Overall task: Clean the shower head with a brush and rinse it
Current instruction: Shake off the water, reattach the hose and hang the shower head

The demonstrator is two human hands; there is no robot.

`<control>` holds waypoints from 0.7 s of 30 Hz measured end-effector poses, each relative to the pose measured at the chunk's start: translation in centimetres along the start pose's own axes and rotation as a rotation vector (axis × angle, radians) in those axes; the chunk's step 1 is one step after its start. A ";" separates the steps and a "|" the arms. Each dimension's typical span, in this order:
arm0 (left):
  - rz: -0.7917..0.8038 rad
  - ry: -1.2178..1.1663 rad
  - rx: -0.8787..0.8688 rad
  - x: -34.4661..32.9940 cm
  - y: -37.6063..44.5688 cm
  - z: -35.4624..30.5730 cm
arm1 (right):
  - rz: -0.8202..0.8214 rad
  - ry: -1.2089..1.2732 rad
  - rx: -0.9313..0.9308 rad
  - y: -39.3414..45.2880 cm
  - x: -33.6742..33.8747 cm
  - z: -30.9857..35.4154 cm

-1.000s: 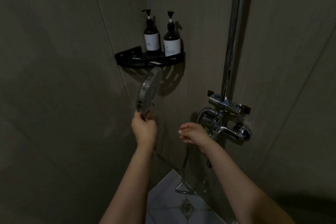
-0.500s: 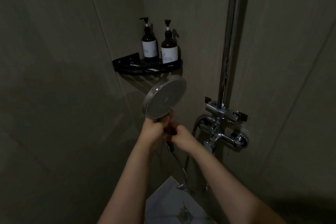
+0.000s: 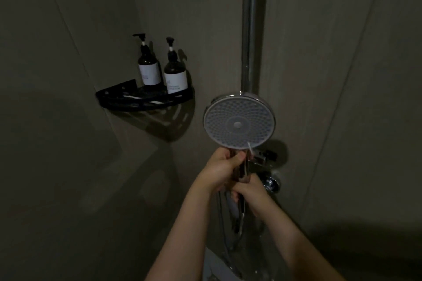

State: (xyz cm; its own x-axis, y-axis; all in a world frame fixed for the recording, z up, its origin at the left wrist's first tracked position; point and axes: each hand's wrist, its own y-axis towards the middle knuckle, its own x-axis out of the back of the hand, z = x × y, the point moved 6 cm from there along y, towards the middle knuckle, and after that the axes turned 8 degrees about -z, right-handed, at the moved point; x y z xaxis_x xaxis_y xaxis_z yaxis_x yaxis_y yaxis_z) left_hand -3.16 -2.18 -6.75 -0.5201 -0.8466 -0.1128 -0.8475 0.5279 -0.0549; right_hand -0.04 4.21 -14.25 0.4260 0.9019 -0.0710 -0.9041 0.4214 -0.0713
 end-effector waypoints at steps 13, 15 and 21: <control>0.090 -0.300 0.189 -4.7 0.6 7.1 | -0.300 -0.060 0.204 0.5 7.7 8.2; 0.072 -0.140 0.185 -4.6 0.5 8.2 | -0.346 -0.051 0.235 1.0 7.9 9.4; 0.003 -0.046 0.140 -5.0 1.7 8.4 | -0.463 0.038 0.285 2.0 7.5 11.5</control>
State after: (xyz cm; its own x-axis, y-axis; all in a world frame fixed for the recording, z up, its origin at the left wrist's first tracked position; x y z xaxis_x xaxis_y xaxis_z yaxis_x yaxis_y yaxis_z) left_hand -1.12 3.49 -14.65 -0.5146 -0.8426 -0.1589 -0.8210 0.5377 -0.1919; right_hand 0.99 12.93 -3.51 0.7780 0.6141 -0.1322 -0.5929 0.7874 0.1687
